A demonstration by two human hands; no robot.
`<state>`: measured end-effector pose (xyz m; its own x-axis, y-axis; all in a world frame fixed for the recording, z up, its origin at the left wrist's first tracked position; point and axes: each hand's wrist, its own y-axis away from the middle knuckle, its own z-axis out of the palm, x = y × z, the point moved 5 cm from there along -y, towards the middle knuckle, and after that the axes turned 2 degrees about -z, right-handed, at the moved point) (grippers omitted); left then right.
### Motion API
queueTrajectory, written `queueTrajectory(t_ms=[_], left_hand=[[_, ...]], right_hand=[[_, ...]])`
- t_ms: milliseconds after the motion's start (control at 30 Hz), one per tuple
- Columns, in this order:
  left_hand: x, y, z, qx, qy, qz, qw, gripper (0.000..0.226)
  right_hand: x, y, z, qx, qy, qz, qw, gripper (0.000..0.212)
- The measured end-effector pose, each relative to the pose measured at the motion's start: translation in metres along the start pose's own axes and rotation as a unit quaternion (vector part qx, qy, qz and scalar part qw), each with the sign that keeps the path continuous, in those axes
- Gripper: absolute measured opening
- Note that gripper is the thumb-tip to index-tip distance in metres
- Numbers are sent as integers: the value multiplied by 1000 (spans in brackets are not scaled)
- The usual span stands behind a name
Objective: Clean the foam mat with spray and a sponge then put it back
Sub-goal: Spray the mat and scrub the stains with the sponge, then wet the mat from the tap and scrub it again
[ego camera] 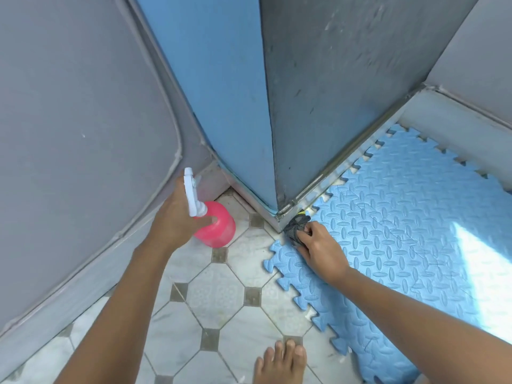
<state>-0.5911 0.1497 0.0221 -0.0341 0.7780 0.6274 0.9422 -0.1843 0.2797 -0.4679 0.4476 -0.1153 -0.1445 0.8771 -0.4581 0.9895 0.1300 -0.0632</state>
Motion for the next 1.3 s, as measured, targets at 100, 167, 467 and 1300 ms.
queueTrajectory(t_ms=[100, 167, 467, 1300], left_hand=[[21, 12, -26, -36, -163, -22, 986, 106], [58, 28, -44, -21, -292, -39, 955, 90], [323, 109, -28, -37, -232, 350, 907, 29], [640, -33, -52, -4, -393, 271, 879, 41]], right_hand=[[6, -6, -5, -50, -7, -10, 999, 21], [12, -10, -11, -111, -7, -20, 994, 21], [20, -17, -164, -67, 2, -4, 998, 17], [20, 15, -549, 287, -97, 245, 921, 18]])
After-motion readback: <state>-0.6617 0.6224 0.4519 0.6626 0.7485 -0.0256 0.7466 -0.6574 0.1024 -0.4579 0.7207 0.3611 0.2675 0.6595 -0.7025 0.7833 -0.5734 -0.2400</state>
